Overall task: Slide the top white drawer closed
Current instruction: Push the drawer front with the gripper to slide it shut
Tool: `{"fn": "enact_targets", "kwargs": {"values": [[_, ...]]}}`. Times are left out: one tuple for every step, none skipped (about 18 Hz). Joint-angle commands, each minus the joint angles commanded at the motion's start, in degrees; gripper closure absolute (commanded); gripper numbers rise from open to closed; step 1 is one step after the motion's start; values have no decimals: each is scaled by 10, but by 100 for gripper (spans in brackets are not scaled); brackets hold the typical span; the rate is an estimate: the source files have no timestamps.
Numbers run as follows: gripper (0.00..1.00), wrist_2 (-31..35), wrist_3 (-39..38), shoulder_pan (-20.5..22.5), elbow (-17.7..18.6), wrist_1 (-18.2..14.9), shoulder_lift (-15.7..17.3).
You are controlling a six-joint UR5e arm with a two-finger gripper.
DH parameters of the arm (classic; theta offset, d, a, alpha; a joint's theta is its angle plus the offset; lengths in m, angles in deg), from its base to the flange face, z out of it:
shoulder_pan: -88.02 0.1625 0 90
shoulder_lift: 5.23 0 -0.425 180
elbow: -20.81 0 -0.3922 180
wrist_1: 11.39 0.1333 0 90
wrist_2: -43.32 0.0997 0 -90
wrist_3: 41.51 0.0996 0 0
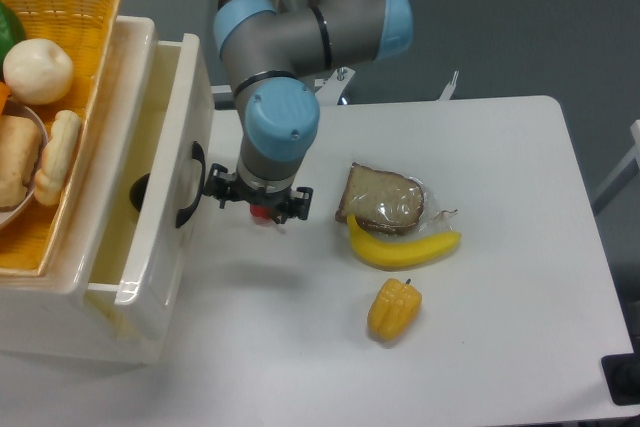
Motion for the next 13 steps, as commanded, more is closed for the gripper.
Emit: {"fn": "enact_targets", "kwargs": {"values": [[0, 0, 2, 0, 0, -1, 0], [0, 0, 3, -2, 0, -1, 0], [0, 0, 3, -7, -1, -1, 0], [0, 0, 4, -8, -1, 0, 0], [0, 0, 4, -9, -2, 0, 0], [0, 0, 4, -10, -3, 0, 0], [0, 0, 4, -11, -4, 0, 0], [0, 0, 3, -11, -4, 0, 0], [0, 0, 3, -11, -4, -1, 1], [0, 0, 3, -11, -4, -1, 1], [0, 1, 3, -11, -4, -1, 1], [0, 1, 3, -11, -5, -1, 1], [0, 1, 4, -11, -6, -1, -1]]}}
